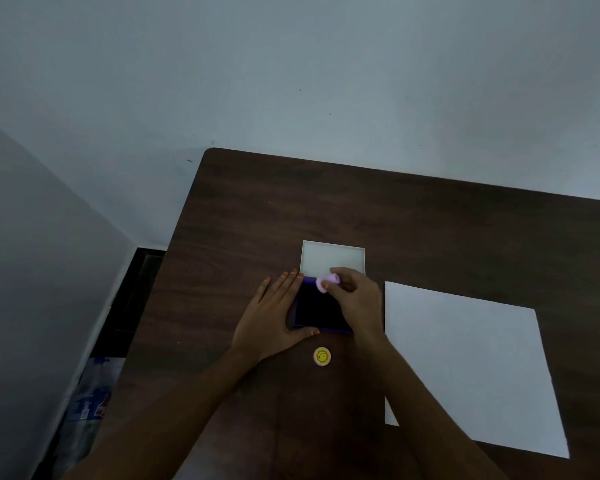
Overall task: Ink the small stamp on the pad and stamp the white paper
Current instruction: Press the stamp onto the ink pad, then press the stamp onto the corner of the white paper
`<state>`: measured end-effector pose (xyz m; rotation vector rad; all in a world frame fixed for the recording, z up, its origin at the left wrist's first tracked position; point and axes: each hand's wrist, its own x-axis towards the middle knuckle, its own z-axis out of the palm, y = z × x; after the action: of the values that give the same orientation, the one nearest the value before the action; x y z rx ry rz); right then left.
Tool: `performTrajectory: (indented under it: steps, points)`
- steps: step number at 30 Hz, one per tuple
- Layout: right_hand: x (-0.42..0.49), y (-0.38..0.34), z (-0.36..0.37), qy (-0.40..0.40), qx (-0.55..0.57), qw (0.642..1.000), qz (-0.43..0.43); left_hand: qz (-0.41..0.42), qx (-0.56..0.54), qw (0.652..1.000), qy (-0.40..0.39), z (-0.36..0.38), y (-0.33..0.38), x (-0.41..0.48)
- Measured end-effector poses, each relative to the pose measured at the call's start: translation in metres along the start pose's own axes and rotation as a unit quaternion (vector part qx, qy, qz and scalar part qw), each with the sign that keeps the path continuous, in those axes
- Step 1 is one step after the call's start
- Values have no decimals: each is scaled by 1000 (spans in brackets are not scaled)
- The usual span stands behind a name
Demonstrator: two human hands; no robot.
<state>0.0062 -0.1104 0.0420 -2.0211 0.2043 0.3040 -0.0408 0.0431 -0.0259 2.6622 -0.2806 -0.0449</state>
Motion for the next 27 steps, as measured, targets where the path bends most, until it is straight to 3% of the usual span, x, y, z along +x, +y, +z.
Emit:
performTrajectory:
  steps: [2,3,4,6,7,10,13,15,20,23,27]
  points:
    - [0,-5,-14,-25,166,976,138,1,-2,1000,0,-2,1,0]
    - [2,-7,-21,-54,298,929,212,0,-3,1000,0,-2,2,0]
    - [4,-8,-27,-77,432,856,273,-2,-4,1000,0,-3,2,0]
    - [6,-3,-36,-98,588,730,334,-5,-6,1000,5,-4,2,-1]
    - [7,-1,-39,-107,617,700,343,-6,-9,1000,8,-3,2,-1]
    - [5,1,-45,-140,657,660,338,-9,-18,1000,12,-4,5,-3]
    - [2,7,-53,-173,688,630,314,-7,-34,999,16,-4,4,-3]
    - [1,11,-60,-174,692,629,308,-14,-58,998,29,-6,5,-3]
    - [-3,14,-87,-131,652,681,307,-68,-65,991,92,-13,29,11]
    - [-3,23,-112,-102,637,712,279,-21,-55,993,102,-4,71,32]
    - [0,43,-158,-59,658,711,241,51,-96,992,64,33,147,58]
